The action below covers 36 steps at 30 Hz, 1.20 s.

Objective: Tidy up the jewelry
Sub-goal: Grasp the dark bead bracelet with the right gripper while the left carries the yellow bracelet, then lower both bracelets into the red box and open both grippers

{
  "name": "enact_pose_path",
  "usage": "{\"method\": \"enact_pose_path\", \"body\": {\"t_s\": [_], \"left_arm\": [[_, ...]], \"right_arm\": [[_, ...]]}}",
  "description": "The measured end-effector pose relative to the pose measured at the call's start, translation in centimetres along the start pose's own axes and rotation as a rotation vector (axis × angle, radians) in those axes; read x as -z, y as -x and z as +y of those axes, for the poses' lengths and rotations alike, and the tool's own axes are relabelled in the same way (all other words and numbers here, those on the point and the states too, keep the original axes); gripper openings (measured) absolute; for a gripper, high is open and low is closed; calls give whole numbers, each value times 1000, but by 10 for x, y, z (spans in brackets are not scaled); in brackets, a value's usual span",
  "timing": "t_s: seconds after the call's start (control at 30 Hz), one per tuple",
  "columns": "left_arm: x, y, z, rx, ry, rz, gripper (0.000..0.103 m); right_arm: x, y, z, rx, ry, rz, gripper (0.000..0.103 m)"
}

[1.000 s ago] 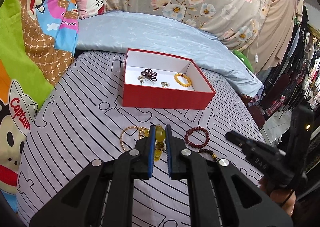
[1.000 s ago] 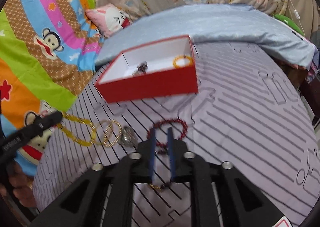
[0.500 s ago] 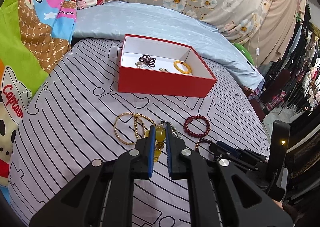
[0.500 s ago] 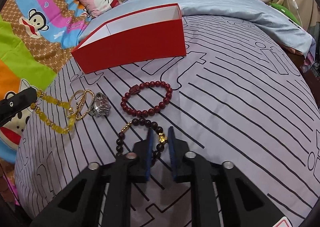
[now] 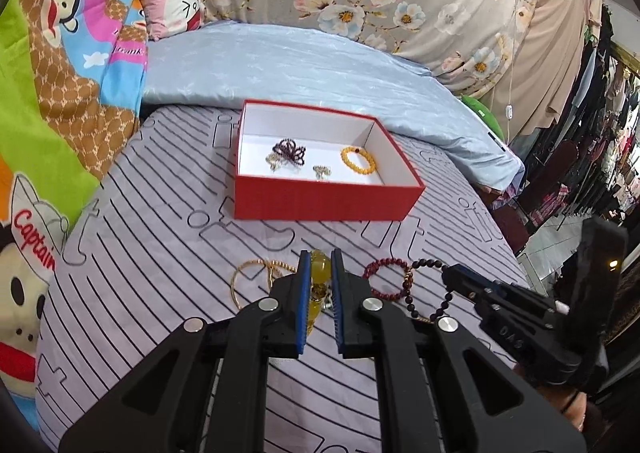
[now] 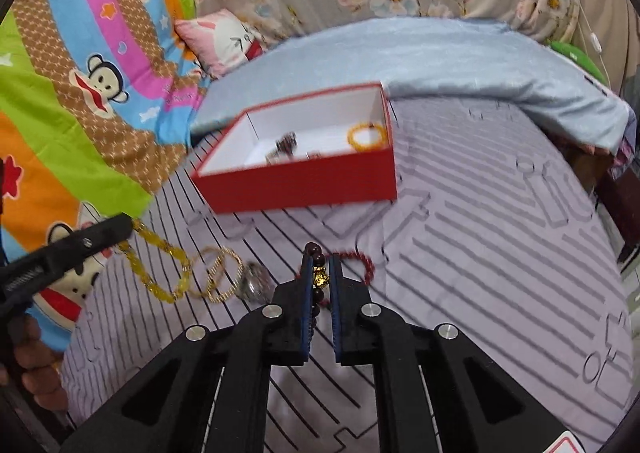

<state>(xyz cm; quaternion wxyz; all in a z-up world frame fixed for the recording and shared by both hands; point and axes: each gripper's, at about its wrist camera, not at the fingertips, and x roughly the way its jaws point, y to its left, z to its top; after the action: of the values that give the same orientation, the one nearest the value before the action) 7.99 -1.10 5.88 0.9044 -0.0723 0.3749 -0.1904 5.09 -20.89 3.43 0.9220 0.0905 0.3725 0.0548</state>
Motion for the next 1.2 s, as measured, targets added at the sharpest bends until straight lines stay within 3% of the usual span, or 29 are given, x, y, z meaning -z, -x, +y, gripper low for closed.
{"method": "enact_pose_path", "body": {"t_s": [0.27, 0.53, 0.77, 1.1, 1.13, 1.2], "left_arm": [[-51, -3, -7, 19, -37, -61, 9], [-104, -41, -18, 14, -77, -86, 9], [-120, -95, -13, -8, -73, -39, 9], [-110, -149, 9, -37, -43, 44, 10], [-109, -150, 10, -55, -47, 37, 11], [-110, -149, 12, -81, -49, 29, 35]], "right_arm": [[-61, 13, 11, -53, 42, -106, 7], [-115, -28, 13, -44, 60, -120, 7], [-125, -79, 3, -35, 33, -68, 7], [-114, -125, -10, -6, 26, -1, 9], [-113, -124, -10, 9, 26, -9, 15], [-113, -120, -12, 26, 22, -27, 24]]}}
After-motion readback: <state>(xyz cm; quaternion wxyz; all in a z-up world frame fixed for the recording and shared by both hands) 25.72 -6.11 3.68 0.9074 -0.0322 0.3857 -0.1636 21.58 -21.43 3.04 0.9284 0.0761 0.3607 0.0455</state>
